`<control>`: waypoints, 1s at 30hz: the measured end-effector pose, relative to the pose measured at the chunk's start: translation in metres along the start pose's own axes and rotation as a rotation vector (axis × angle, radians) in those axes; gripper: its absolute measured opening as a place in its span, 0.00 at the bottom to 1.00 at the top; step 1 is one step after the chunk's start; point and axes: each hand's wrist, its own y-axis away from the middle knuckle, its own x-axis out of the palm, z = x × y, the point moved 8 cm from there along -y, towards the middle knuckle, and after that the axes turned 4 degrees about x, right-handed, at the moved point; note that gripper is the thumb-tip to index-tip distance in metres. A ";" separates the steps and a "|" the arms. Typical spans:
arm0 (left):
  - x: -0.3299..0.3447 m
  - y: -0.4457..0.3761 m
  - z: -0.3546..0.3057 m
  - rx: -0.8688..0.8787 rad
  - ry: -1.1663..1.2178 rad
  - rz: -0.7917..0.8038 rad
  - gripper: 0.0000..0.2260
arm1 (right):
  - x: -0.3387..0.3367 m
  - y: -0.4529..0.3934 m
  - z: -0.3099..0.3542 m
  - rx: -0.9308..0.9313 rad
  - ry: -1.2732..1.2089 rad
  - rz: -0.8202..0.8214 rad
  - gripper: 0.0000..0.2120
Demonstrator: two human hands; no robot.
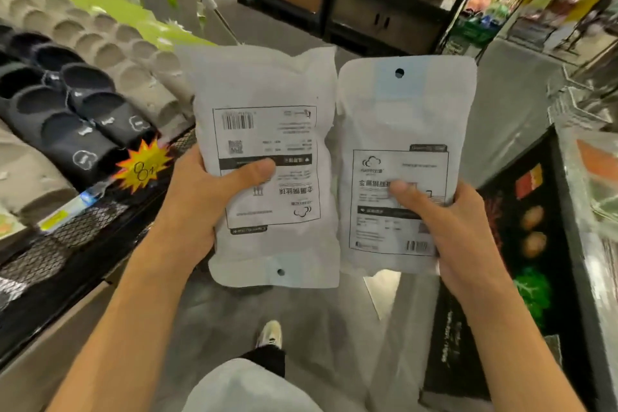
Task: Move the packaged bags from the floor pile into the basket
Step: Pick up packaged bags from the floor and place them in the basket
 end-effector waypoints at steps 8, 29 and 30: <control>-0.014 -0.119 0.029 -0.022 0.028 -0.151 0.19 | 0.061 -0.173 0.012 0.053 0.074 0.192 0.25; -0.117 -0.206 0.286 -0.277 0.129 -0.972 0.27 | 0.313 -0.466 -0.186 0.258 0.370 0.988 0.25; -0.121 -0.203 0.307 -0.288 0.136 -0.973 0.26 | 0.318 -0.467 -0.208 0.281 0.377 0.994 0.25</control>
